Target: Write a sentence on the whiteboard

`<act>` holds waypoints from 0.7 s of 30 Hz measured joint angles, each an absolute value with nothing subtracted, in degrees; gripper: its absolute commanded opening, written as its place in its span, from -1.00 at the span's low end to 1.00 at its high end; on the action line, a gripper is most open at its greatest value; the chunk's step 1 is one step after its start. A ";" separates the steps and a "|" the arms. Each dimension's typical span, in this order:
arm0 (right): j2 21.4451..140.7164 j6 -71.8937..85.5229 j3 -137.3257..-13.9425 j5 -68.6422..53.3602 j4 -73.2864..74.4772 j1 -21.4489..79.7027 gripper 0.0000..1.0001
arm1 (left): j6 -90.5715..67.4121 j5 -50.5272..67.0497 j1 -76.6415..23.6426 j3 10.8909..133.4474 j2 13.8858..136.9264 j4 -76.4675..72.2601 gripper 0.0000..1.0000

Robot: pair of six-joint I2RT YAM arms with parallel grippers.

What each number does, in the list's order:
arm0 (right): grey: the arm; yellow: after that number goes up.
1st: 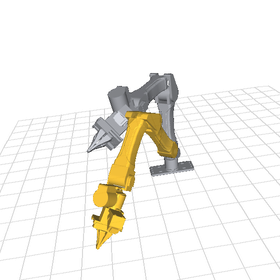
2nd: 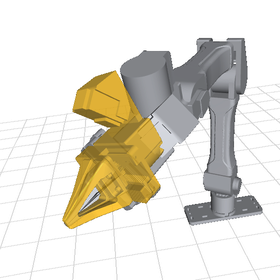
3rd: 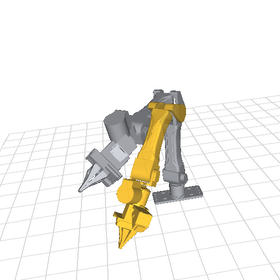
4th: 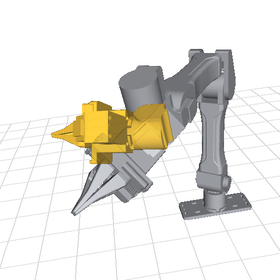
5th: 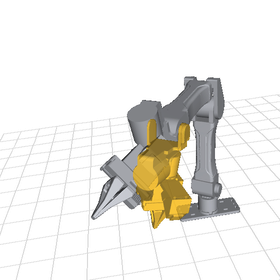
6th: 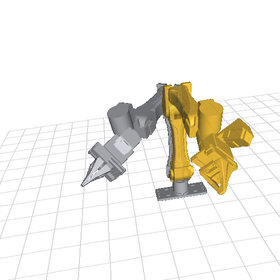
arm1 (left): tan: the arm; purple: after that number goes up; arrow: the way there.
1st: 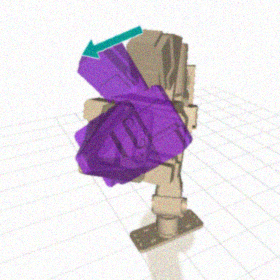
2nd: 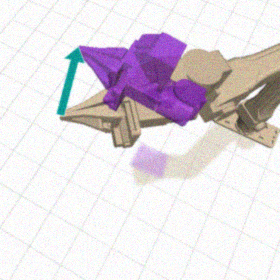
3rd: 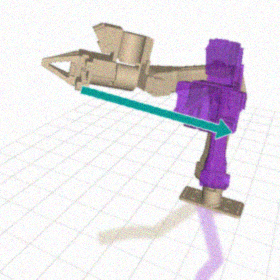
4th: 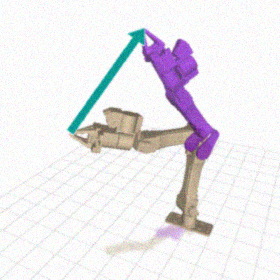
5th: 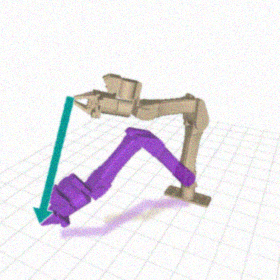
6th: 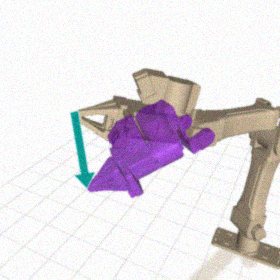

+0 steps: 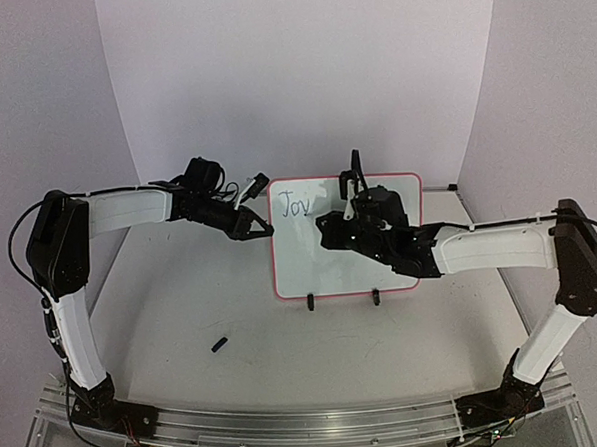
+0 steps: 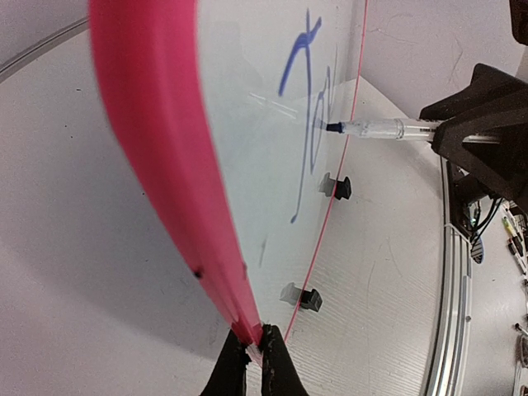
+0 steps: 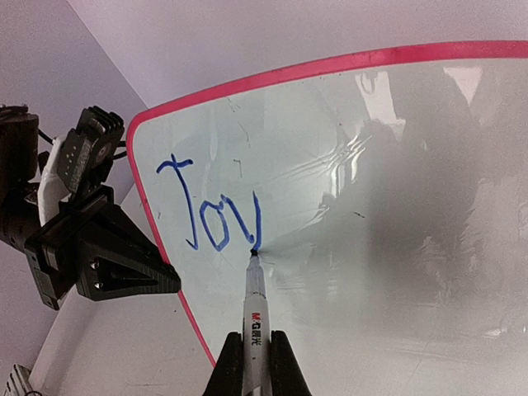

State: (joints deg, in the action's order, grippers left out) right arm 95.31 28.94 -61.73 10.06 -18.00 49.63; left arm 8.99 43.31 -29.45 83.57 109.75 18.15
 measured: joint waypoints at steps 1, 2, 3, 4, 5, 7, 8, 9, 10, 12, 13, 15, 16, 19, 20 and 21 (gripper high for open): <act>95.56 29.00 -61.73 9.75 -18.00 49.76 -1.00 | 8.99 43.31 -29.45 83.57 109.75 18.15 -1.00; 95.87 29.06 -61.73 9.45 -17.99 49.91 -1.00 | 8.99 43.31 -29.45 83.57 109.75 18.16 -1.00; 96.23 29.14 -61.75 9.15 -17.98 50.10 -1.00 | 8.99 43.31 -29.45 83.57 109.75 18.17 -1.00; 96.61 29.21 -61.76 8.85 -17.98 50.30 -1.00 | 8.99 43.30 -29.45 83.57 109.75 18.18 -1.00; 97.01 29.24 -61.76 8.54 -17.98 50.50 -1.00 | 8.98 43.30 -29.45 83.57 109.75 18.20 -1.00; 97.95 29.28 -61.93 7.94 -17.93 51.02 -1.00 | 8.98 43.30 -29.45 83.57 109.75 18.20 -1.00; 98.39 29.28 -62.12 7.68 -17.88 51.27 -1.00 | 8.99 43.31 -29.45 83.57 109.75 18.20 -1.00; 98.73 29.30 -62.33 7.43 -17.83 51.47 -1.00 | 8.99 43.29 -29.45 83.57 109.75 18.20 -1.00; 98.94 29.30 -62.54 7.14 -17.69 51.62 -1.00 | 8.99 43.29 -29.45 83.57 109.75 18.20 -1.00; 99.02 29.26 -63.12 6.57 -17.30 51.74 -1.00 | 9.03 43.29 -29.49 83.57 109.68 18.21 -1.00; 98.99 29.23 -63.49 6.29 -17.30 51.77 -1.00 | 9.08 43.27 -29.54 83.57 109.61 18.30 -1.00; 98.63 29.08 -64.05 5.85 -17.36 51.79 -1.00 | 9.19 43.22 -29.64 83.57 109.50 18.49 -1.00; 98.11 28.90 -64.10 5.76 -17.31 51.79 -1.00 | 9.23 43.16 -29.66 83.57 109.48 18.50 -1.00; 95.10 28.22 -64.10 6.26 -16.76 51.79 -1.00 | 9.24 43.00 -29.69 83.57 109.47 18.52 -1.00; 93.77 27.74 -64.10 6.75 -16.49 51.78 -1.00 | 9.26 42.96 -29.69 83.57 109.47 18.52 -1.00; 92.48 27.29 -64.10 7.15 -16.27 51.71 -1.00 | 9.26 42.94 -29.69 83.57 109.45 18.53 -1.00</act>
